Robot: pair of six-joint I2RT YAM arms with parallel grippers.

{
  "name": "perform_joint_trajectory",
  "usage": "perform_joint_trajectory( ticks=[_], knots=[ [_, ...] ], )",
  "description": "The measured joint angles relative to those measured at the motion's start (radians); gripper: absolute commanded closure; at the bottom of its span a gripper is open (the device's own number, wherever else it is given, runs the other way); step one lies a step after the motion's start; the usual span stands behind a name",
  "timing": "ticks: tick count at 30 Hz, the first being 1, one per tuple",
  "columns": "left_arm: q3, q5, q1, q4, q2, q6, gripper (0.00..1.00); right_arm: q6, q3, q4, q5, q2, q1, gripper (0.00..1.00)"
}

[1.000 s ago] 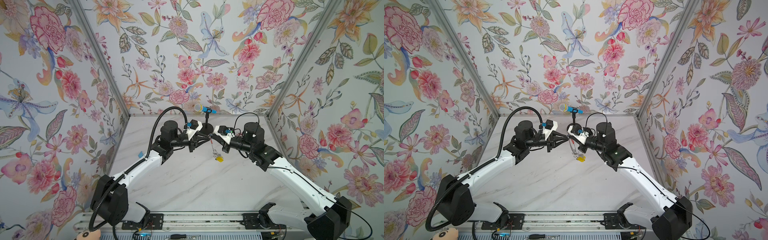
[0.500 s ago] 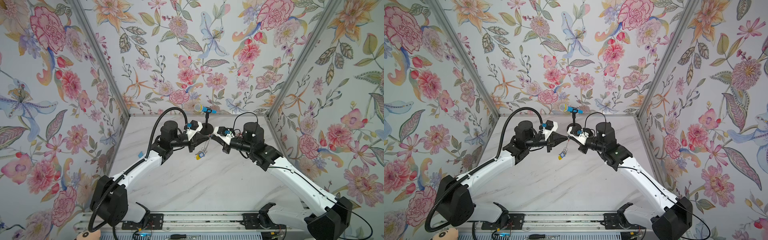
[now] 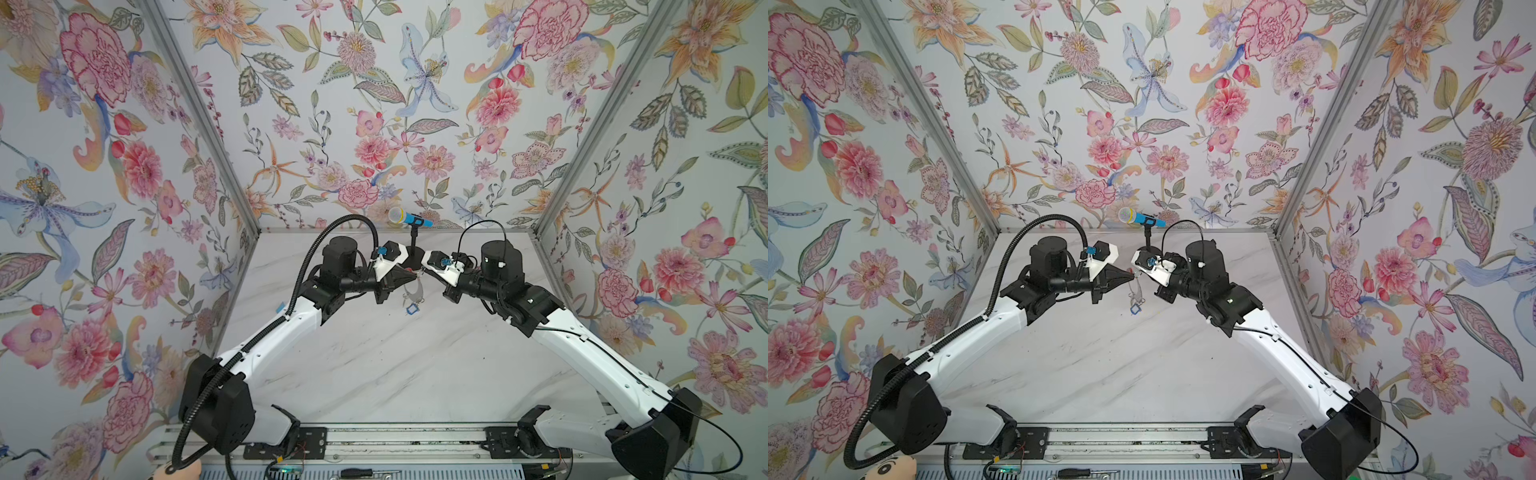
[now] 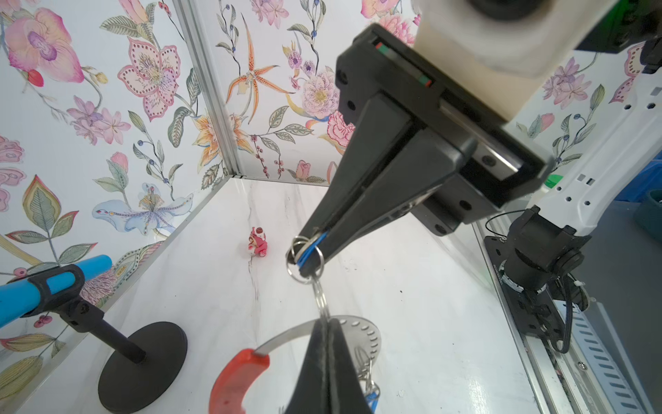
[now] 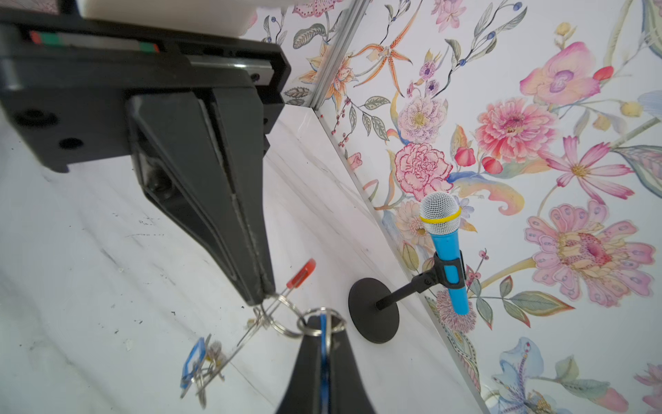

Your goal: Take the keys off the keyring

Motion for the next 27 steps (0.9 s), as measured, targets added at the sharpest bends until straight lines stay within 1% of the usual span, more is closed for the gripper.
perform_joint_trajectory(
  ticks=[5,12,17,18,19,22,24,27],
  knots=[
    [0.040,0.005,0.000,-0.047,0.002,0.011,1.00,-0.029,0.002,-0.022,0.033,0.018,0.021,1.00],
    [0.111,0.011,0.000,-0.107,0.026,0.040,1.00,-0.070,0.006,-0.042,0.065,0.016,0.101,1.00],
    [0.145,0.006,0.000,-0.158,0.061,0.057,1.00,-0.077,-0.009,-0.027,0.092,-0.013,0.107,1.00],
    [0.145,0.003,0.001,-0.168,0.062,0.057,0.98,-0.077,-0.014,-0.023,0.098,-0.019,0.107,1.00],
    [0.145,0.003,0.005,-0.174,0.062,0.053,0.92,-0.077,-0.017,-0.019,0.102,-0.023,0.107,1.00],
    [0.142,0.004,0.021,-0.177,0.059,0.033,0.79,-0.077,-0.030,-0.002,0.111,-0.030,0.107,1.00],
    [0.121,0.002,0.034,-0.172,0.043,0.013,0.68,-0.076,-0.038,0.011,0.117,-0.030,0.107,1.00],
    [0.071,-0.006,0.041,-0.169,-0.002,-0.014,0.60,-0.070,-0.055,0.032,0.130,-0.030,0.107,1.00]
  ],
)
